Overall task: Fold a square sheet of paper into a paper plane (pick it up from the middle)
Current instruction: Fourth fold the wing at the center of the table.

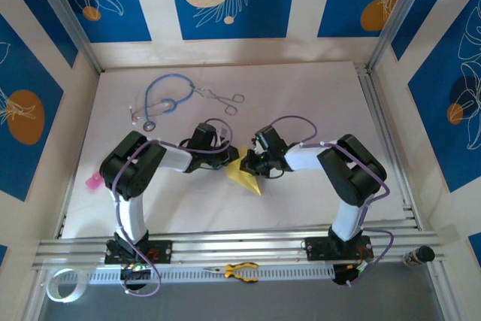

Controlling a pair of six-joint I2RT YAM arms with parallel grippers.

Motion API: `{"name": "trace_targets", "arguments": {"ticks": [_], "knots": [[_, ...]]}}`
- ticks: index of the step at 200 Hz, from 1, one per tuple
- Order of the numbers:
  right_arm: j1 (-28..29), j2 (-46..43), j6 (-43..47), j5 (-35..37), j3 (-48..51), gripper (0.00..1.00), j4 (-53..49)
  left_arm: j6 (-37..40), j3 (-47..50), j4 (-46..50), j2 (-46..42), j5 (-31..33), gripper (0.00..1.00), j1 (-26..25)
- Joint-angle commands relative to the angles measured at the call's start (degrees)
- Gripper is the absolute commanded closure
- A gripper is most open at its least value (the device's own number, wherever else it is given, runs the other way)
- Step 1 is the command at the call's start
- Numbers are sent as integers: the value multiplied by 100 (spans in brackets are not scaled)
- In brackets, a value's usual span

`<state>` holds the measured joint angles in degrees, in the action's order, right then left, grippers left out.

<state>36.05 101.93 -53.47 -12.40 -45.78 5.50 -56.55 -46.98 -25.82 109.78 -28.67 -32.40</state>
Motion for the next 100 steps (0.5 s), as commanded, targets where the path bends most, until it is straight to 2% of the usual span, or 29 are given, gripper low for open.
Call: {"name": "trace_targets", "arguments": {"ticks": [1, 54, 100], "knots": [[110, -359, 154, -184, 624, 99, -365, 92, 264, 828, 123, 412, 95, 2], [227, -1442, 100, -298, 1891, 99, -331, 86, 255, 851, 123, 457, 95, 14], [193, -1815, 177, -332, 2403, 99, -359, 37, 176, 825, 168, 423, 95, 14]]}}
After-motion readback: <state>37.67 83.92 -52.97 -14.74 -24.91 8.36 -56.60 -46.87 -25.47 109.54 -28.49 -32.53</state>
